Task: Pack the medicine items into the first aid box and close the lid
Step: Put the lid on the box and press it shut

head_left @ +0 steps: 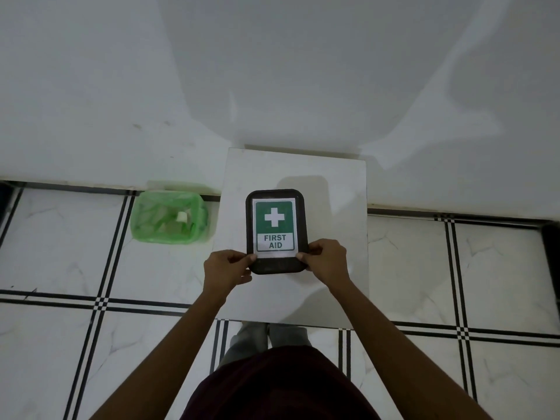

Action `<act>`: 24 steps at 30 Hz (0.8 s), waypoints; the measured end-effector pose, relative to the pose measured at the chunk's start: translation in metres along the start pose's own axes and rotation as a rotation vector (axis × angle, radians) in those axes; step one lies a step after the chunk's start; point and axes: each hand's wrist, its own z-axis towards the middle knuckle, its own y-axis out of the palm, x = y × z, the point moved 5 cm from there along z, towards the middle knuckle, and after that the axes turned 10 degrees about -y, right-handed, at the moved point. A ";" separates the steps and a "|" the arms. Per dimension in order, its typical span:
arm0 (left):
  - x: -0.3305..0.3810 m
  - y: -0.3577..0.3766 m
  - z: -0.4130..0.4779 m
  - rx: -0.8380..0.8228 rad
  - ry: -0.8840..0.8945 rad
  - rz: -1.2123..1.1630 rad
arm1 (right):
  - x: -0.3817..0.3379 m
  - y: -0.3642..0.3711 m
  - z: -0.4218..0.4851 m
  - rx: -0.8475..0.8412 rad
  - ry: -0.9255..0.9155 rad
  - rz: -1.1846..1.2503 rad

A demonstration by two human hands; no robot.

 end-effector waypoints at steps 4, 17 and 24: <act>-0.008 0.005 -0.003 -0.031 -0.066 -0.092 | 0.005 0.000 -0.002 -0.023 0.062 0.099; 0.002 0.009 -0.001 0.082 0.021 0.053 | 0.008 0.011 -0.003 0.046 0.035 0.004; 0.012 0.001 -0.002 0.044 -0.081 0.018 | -0.001 -0.001 0.000 -0.008 0.030 0.064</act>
